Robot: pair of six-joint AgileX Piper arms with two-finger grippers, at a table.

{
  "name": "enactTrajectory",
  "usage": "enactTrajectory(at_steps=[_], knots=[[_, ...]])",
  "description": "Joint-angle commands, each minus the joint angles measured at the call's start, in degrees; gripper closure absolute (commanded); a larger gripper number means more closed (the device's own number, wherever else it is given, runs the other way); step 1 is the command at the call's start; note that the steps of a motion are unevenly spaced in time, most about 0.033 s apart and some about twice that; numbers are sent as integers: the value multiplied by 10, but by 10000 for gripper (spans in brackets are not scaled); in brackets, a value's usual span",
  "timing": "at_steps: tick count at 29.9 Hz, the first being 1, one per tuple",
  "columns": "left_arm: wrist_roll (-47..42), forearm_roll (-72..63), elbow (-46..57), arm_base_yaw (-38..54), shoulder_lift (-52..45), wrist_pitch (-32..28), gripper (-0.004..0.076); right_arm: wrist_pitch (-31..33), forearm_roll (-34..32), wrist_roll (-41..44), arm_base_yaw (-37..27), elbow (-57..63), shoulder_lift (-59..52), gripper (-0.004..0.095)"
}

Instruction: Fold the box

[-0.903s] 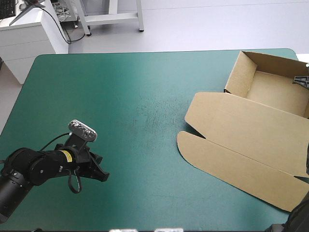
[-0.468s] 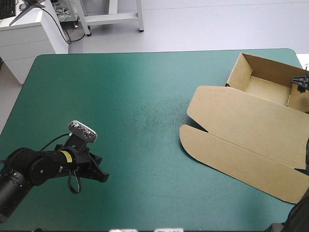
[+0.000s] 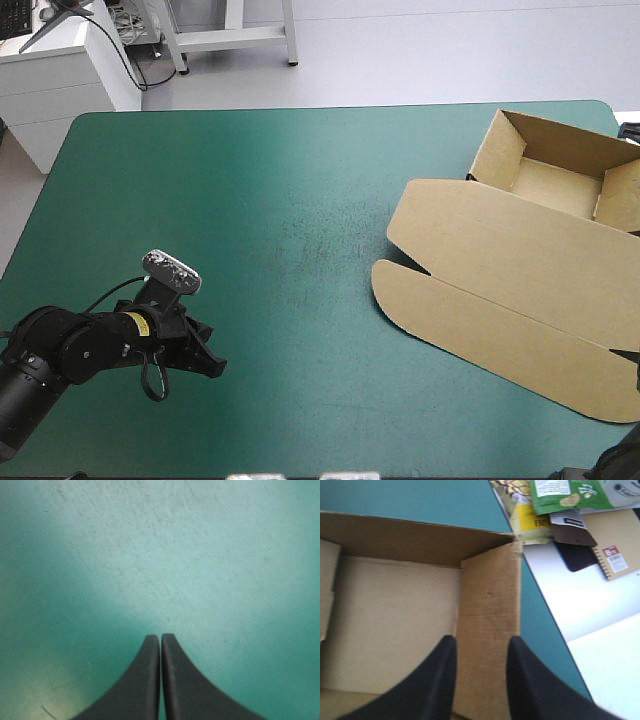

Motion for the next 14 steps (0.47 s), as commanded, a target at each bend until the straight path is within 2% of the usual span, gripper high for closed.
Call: enactTrajectory(at_steps=[1,2,7,14], knots=[[-3,-12,-14,0,-7,-15,732,8,71,-54,-1,-18,-52,890],[-3,-12,-14,0,-7,-15,732,16,85,-66,0,-18,-58,921],[-3,-12,-14,0,-7,-15,732,47,108,-82,29,-18,-83,911],[-3,-2,-14,0,-7,-17,732,68,108,-91,121,28,-130,911]])
